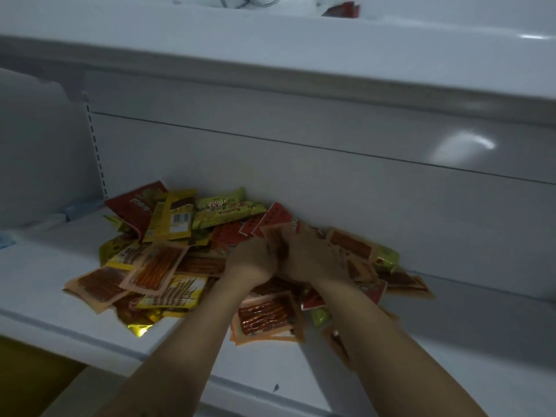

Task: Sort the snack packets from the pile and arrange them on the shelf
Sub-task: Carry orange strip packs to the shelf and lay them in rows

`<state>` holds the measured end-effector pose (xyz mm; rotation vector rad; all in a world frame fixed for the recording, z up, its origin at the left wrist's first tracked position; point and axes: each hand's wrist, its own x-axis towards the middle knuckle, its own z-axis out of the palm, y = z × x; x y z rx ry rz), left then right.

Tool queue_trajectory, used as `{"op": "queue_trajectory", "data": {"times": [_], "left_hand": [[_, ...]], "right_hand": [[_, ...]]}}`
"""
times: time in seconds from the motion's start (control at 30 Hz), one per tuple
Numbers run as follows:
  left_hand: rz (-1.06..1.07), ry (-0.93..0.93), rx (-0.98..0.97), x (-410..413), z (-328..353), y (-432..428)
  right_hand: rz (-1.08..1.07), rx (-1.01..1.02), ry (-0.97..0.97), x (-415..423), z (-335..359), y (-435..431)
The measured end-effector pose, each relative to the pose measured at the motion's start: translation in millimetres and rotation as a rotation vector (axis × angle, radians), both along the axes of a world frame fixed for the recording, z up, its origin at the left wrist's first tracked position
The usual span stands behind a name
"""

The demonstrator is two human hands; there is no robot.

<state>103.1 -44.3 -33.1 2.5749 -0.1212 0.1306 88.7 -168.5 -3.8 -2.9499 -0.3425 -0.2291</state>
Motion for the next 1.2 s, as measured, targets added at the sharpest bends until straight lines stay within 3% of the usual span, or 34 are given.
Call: {"op": "queue_trajectory", "data": {"times": [0.17,0.23,0.37,0.5,0.6,0.87,1.0,1.2], "left_hand": [[0.009,0.074,-0.180,0,12,-14],[0.014,0.069,-0.224,-1,11,-17],[0.044,-0.020,-0.330,-2,8,-25],[0.081,-0.109,-0.418,-14,17,-33],[0.126,-0.112,-0.497,-13,17,-35],[0.183,-0.055,-0.451,-19,-2,-33],[0.193,-0.047,-0.498,-25,-5,-32],[0.169,-0.060,-0.585,-37,-6,-37]], "right_hand": [[0.039,0.042,0.388,2,11,-11],[0.044,0.070,0.441,6,13,-20],[0.091,0.012,0.257,15,16,-42],[-0.115,-0.003,0.082,17,28,-78],[-0.229,0.007,0.114,7,28,-90],[-0.240,-0.029,0.167,23,-17,-73],[-0.239,0.090,0.294,24,-15,-81],[-0.215,0.443,0.253,22,-13,-97]]}}
